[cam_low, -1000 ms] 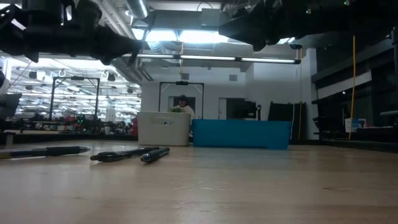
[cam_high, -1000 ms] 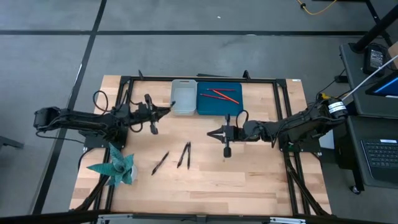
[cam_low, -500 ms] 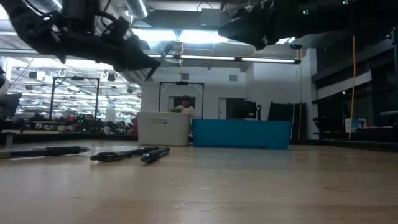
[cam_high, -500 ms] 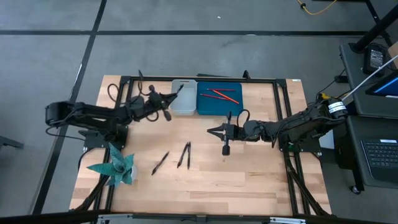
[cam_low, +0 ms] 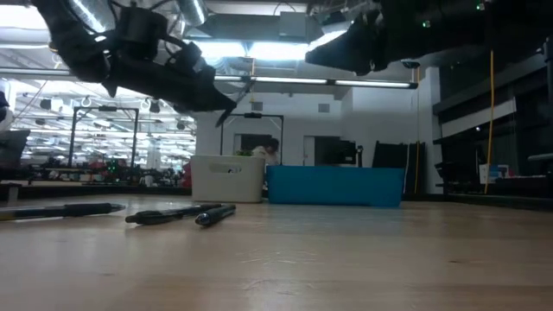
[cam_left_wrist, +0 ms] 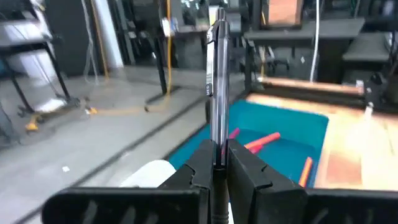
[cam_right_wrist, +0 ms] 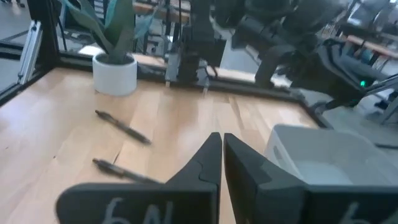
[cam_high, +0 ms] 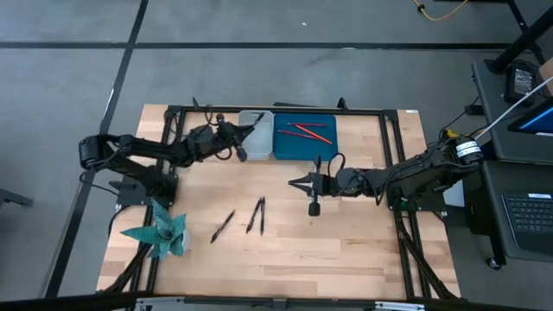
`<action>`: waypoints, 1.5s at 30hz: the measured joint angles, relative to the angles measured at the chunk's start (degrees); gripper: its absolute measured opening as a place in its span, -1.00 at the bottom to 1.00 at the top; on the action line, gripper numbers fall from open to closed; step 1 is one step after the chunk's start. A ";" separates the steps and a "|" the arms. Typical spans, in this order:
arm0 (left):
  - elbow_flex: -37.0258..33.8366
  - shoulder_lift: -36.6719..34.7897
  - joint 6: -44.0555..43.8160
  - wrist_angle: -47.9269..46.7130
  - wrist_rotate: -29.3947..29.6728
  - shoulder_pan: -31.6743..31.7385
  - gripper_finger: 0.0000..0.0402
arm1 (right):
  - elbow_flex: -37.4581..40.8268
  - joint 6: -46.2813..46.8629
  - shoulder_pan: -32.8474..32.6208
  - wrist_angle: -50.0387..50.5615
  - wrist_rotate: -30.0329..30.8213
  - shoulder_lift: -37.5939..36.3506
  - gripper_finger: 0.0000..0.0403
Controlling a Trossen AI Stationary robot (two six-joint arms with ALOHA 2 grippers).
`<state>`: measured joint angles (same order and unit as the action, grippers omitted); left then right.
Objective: Sort pens & pencils
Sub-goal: Put the black pen into the gray bin
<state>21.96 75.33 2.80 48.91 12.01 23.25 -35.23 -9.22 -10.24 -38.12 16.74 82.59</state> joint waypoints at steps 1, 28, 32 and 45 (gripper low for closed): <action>1.14 0.07 -0.66 -2.67 -0.74 0.28 -0.91 | -0.02 0.44 0.00 0.75 0.06 0.00 -0.90; 23.16 3.17 -7.16 -55.88 -10.62 8.21 -0.91 | -0.02 4.74 0.00 3.83 0.13 0.02 -0.90; 23.16 5.89 -7.90 -55.76 -12.34 9.34 -0.91 | -0.02 5.99 0.00 3.82 -1.54 0.02 -0.90; 23.42 13.16 -8.82 -55.40 -17.55 10.66 -0.91 | -0.02 5.92 -0.13 3.77 -1.74 0.02 -0.90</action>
<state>45.38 88.49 -6.02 -6.49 -5.54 33.91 -35.24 -3.29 -10.37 -34.35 15.00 82.61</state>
